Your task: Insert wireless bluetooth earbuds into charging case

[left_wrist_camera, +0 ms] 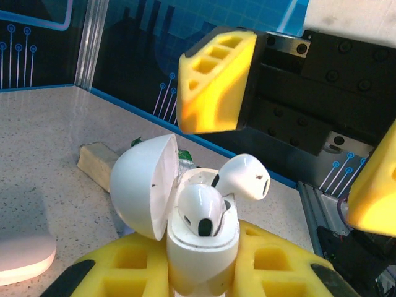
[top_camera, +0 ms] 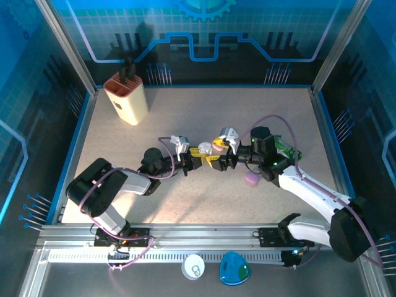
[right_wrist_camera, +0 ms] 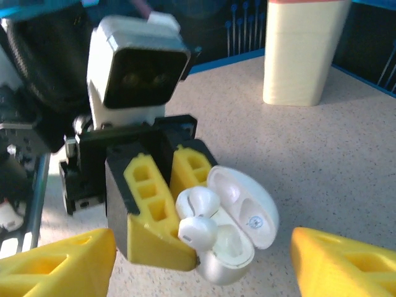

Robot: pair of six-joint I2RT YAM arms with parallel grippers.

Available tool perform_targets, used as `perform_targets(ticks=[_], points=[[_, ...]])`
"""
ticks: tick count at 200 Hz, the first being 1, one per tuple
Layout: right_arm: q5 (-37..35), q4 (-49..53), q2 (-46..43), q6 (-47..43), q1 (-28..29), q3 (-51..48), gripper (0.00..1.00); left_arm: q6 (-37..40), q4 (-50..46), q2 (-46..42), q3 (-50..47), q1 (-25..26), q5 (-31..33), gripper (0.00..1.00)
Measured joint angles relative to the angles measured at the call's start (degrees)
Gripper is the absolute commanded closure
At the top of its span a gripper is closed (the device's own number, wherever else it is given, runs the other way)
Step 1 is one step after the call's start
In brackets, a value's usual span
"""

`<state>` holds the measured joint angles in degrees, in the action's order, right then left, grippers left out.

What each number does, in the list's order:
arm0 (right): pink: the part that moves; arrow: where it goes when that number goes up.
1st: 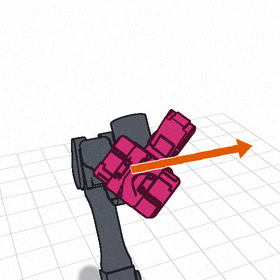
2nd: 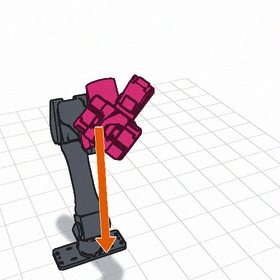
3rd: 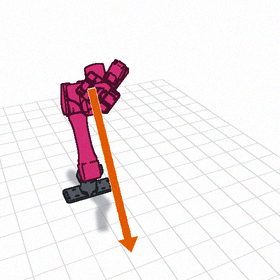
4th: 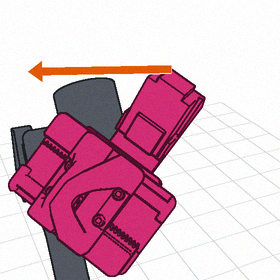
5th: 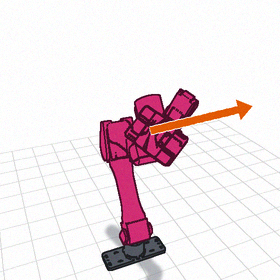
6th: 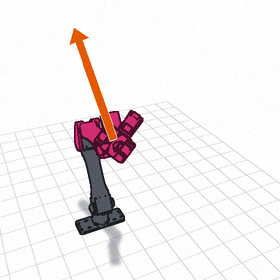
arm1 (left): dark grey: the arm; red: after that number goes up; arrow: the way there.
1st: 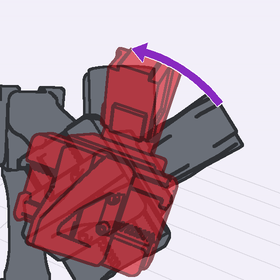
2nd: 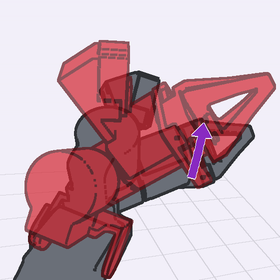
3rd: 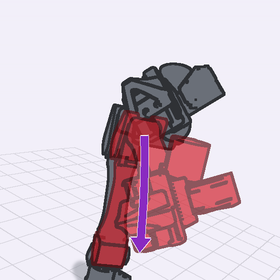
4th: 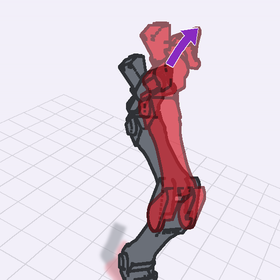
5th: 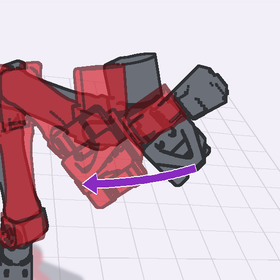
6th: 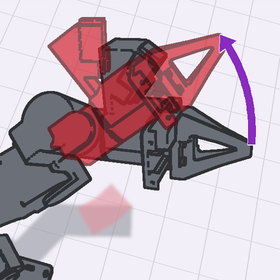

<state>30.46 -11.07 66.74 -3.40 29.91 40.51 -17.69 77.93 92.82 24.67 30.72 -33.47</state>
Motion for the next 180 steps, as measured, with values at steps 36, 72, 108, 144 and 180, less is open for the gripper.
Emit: perform_targets(ticks=[36, 72, 108, 144, 180], points=[[-0.72, -2.95, 0.13, 3.45, -0.09, -0.2, 0.19, 0.02, 0.0, 0.02, 0.07, -0.15, 0.17, 0.9], [-3.32, -2.51, 2.69, 4.94, 0.02, 0.66, 0.19, 0.02, 0.02, 0.02, 0.07, -0.2, 0.17, 0.9], [-5.2, -1.81, 4.28, 5.79, 0.02, 1.03, 0.2, 0.02, 0.0, 0.0, 0.07, -0.2, 0.17, 0.9], [-6.05, -1.84, 4.22, 6.25, -0.17, 1.03, 0.19, 0.02, 0.0, 0.0, 0.07, -0.2, 0.17, 0.9], [-6.05, -1.77, 3.61, 6.43, -1.18, 0.94, 0.19, 0.02, 0.0, 0.0, 0.07, -0.24, 0.22, 0.9]])
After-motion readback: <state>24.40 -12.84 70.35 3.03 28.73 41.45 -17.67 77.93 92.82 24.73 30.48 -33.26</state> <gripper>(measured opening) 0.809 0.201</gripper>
